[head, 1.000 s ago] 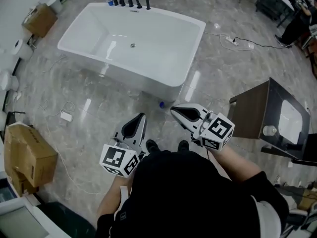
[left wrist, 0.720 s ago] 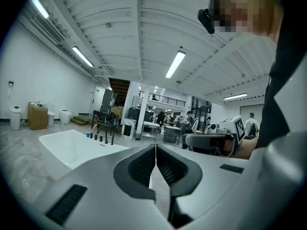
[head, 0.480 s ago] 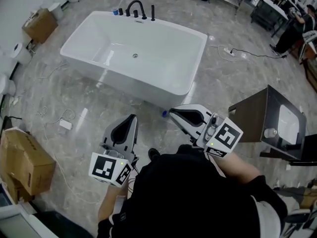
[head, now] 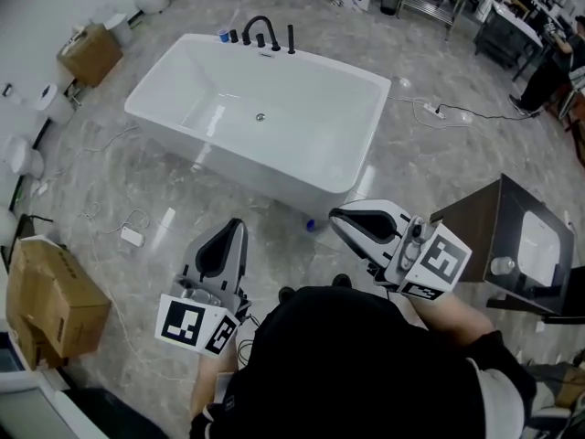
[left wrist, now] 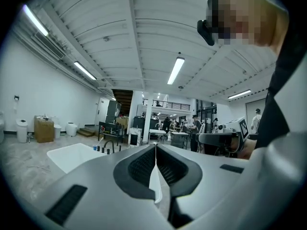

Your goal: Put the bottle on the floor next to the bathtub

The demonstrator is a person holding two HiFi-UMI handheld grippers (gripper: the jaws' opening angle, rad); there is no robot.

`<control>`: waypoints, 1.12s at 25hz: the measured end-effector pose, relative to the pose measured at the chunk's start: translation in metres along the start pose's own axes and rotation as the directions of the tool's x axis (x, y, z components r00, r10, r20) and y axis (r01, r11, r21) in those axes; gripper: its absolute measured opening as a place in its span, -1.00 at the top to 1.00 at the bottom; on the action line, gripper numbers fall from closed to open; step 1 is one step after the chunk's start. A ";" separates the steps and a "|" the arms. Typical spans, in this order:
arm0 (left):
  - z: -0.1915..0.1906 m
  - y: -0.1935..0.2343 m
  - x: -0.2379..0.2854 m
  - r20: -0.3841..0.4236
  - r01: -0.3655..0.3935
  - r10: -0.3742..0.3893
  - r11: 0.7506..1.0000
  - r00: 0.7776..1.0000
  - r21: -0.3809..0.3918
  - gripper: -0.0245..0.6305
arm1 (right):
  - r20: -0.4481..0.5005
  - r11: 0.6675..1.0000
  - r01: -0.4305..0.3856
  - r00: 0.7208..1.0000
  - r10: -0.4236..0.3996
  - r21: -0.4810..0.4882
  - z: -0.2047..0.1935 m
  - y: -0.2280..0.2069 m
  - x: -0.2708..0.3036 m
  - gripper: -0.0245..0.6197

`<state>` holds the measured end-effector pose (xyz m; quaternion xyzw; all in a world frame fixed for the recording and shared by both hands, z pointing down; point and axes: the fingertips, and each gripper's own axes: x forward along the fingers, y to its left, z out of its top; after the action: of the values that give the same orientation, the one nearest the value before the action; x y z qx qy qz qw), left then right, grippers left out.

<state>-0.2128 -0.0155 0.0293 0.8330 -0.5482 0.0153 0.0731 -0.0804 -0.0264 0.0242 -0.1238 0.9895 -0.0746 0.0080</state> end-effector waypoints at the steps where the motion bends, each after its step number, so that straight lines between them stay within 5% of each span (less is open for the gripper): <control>1: -0.002 -0.002 0.005 -0.007 -0.001 0.001 1.000 1.000 0.002 0.87 | -0.001 1.000 0.003 1.000 -0.003 -0.001 -0.001 -0.006 -0.003 0.84; 8: -0.017 -0.010 0.027 -0.055 0.000 0.000 1.000 0.998 -0.006 0.87 | 0.014 0.998 0.055 0.998 -0.055 0.031 -0.009 -0.046 -0.015 0.84; 28: -0.021 -0.010 0.027 -0.053 0.002 -0.003 1.000 0.999 -0.012 0.87 | -0.003 0.999 0.027 1.000 -0.027 0.029 -0.021 -0.035 -0.007 0.84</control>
<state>-0.1916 -0.0332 0.0523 0.8325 -0.5451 0.0340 0.0928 -0.0659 -0.0554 0.0500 -0.1368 0.9865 -0.0893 0.0074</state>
